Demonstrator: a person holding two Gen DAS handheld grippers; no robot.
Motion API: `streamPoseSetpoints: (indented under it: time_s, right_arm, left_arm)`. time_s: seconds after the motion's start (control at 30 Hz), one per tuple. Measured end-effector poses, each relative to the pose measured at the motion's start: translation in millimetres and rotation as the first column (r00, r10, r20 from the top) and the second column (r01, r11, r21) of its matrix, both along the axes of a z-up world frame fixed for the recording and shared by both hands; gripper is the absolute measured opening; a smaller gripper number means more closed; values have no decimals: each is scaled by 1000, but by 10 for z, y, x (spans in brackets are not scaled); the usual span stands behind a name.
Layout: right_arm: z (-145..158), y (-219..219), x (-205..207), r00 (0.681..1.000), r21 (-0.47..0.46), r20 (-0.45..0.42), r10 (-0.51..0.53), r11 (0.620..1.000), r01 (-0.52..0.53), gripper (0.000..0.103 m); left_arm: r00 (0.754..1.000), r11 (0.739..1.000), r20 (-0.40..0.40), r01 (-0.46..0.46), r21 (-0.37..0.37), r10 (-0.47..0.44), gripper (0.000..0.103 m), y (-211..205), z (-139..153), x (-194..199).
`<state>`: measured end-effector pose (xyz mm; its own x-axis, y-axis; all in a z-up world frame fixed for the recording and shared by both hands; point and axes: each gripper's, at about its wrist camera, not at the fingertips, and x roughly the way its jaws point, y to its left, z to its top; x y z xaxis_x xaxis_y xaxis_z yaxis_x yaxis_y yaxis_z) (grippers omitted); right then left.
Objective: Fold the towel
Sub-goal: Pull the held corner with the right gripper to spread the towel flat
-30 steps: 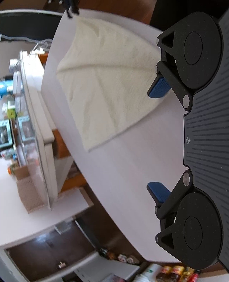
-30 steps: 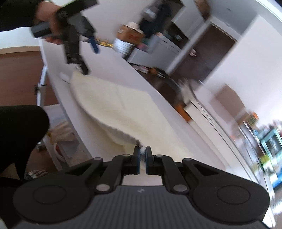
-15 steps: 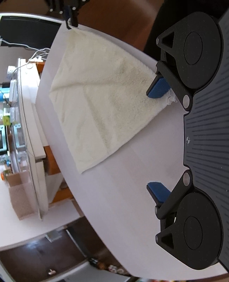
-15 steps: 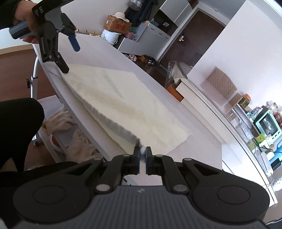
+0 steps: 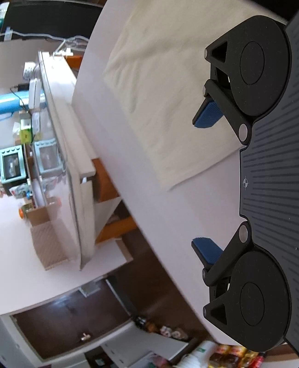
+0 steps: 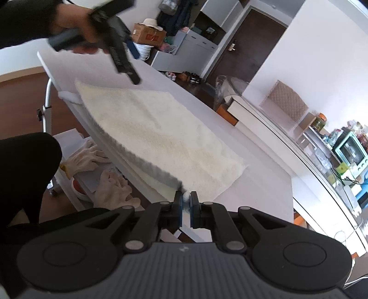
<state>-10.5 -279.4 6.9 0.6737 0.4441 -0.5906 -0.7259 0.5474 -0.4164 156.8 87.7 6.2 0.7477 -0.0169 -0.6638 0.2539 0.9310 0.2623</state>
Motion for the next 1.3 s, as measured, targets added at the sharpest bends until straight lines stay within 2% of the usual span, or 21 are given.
streamPoseSetpoints:
  time_s: [0.23, 0.4, 0.53, 0.67, 0.77, 0.87, 0.97, 1.1, 1.3]
  right_arm:
    - [-26, -64, 105, 999, -8, -34, -8, 1000, 7, 7]
    - [-1, -43, 188, 999, 7, -50, -1, 1000, 2, 7]
    - [24, 0, 218, 998, 36, -53, 25, 999, -23, 7]
    - [6, 65, 220, 997, 31, -43, 66, 997, -65, 7]
    - [-12, 87, 227, 996, 13, -34, 84, 996, -83, 7]
    - [-6, 93, 238, 996, -4, -17, 93, 996, -93, 7]
    - [14, 104, 229, 995, -6, -2, 102, 995, -102, 7]
    - [16, 138, 207, 994, -16, 15, 110, 994, -110, 7]
    - [35, 141, 165, 992, -22, 40, 118, 993, -118, 7]
  left_arm:
    - [999, 996, -31, -36, 76, 39, 103, 9, -251, 571]
    - [997, 996, -31, -73, 50, 75, 103, 180, -255, 600]
    - [992, 988, -12, -128, 91, 129, 103, 356, -262, 588]
    - [985, 982, -21, -167, 82, 169, 103, 451, -209, 534]
    - [989, 989, -13, -147, 30, 147, 103, 457, -82, 340]
    - [997, 995, -39, -70, -67, 68, 103, 402, 56, -45]
    - [998, 994, -67, 11, -105, -18, 103, 311, 103, -426]
    - [985, 992, -130, 109, -57, -115, 103, 116, 61, -965]
    - [978, 990, -172, 127, 62, -114, 103, -4, -81, -1254]
